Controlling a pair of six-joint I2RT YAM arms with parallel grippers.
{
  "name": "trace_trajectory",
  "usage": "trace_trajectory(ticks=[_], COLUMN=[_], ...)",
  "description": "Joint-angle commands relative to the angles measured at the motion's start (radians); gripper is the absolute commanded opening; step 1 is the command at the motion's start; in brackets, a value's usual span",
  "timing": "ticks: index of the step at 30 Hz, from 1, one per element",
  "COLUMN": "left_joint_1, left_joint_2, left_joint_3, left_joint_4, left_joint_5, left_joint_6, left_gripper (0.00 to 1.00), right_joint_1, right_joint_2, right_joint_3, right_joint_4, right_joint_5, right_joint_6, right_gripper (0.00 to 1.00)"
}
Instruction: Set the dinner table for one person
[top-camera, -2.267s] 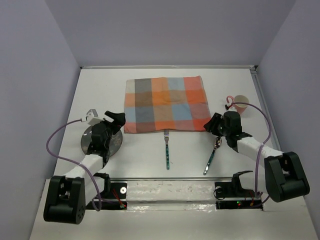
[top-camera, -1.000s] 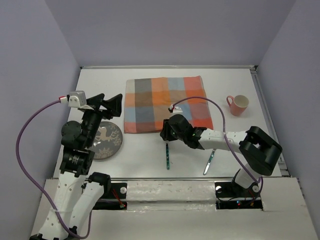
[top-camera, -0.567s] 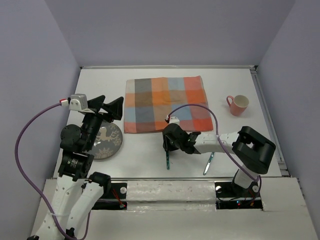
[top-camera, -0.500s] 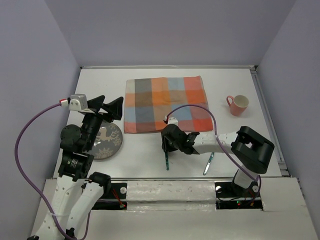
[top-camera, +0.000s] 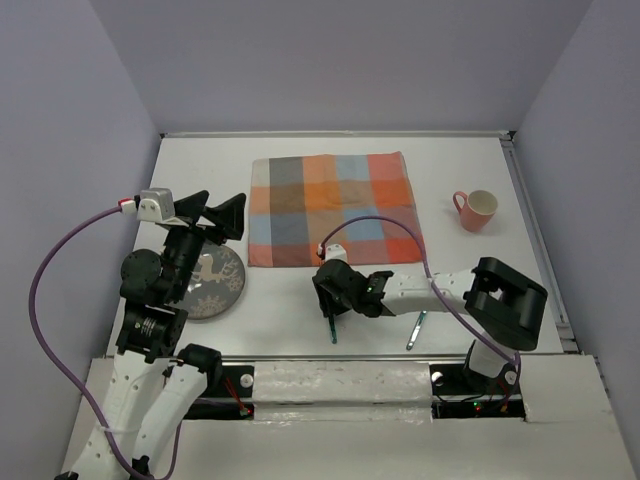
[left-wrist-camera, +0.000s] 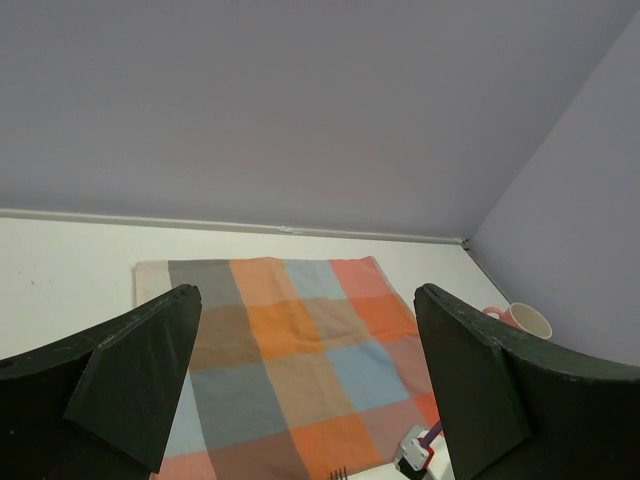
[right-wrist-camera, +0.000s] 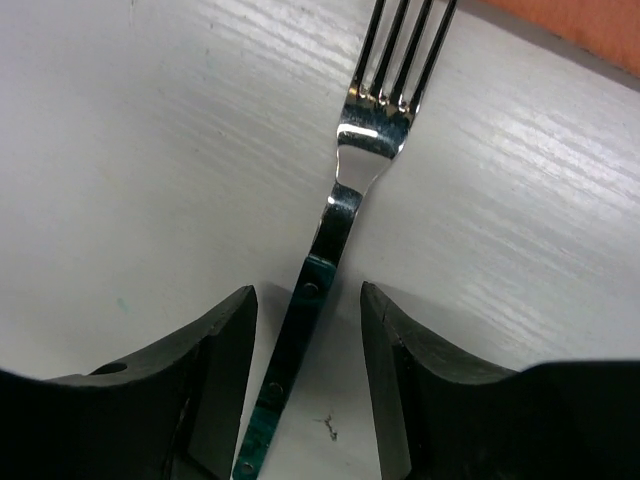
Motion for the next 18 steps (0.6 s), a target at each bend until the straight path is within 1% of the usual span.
trace_trajectory(ticks=[1,3,5,6,8,9,10,11,13,15,18], left_joint_1=[-0.006,-0.006,-0.006,-0.006,-0.006,-0.006,-0.006,-0.006,-0.006,-0.006,-0.004], left_joint_2=[-0.014,-0.014,-0.014,-0.015,-0.015,-0.02,-0.023,-0.028,-0.045,-0.057,-0.068], left_joint_3=[-0.003,-0.003,-0.003,-0.001,-0.001,0.0,-0.001,0.003,0.007,0.007,0.01], left_joint_4=[0.031,0.031,0.031,0.031,0.028,0.027,0.027,0.024,0.016,0.012,0.001], left_joint_5=[0.0,0.0,-0.003,-0.003,-0.006,-0.017,-0.025,-0.035,-0.094,-0.138,-0.171], left_joint_6=[0.016,0.016,0.016,0.014,0.016,0.016,0.016,0.019,0.03,0.036,0.039], left_gripper=[0.99,0.99,0.99,0.99,0.99,0.99,0.99,0.99,0.99,0.99,0.99], right_joint_1=[0.025,0.025,0.025,0.025,0.025,0.025,0.025,0.025,0.025,0.025,0.025], right_joint_2=[-0.057,-0.072,-0.078,-0.072,-0.048,-0.008,0.015,0.041,0.127,0.181,0.268], right_joint_3=[0.033,0.047,0.079,0.12,0.177,0.236,0.237,0.293,0.388,0.444,0.511], right_joint_4=[-0.074,-0.091,-0.094,-0.093,-0.088,-0.062,-0.038,-0.013,0.053,0.11,0.24], right_joint_5=[0.011,0.011,0.014,0.02,0.02,0.009,0.005,-0.003,-0.03,-0.053,-0.132], right_joint_6=[-0.081,-0.088,-0.101,-0.112,-0.118,-0.117,-0.117,-0.115,-0.088,-0.031,0.058], right_gripper=[0.52,0.53,0.56,0.58,0.59,0.6,0.6,0.61,0.61,0.61,0.58])
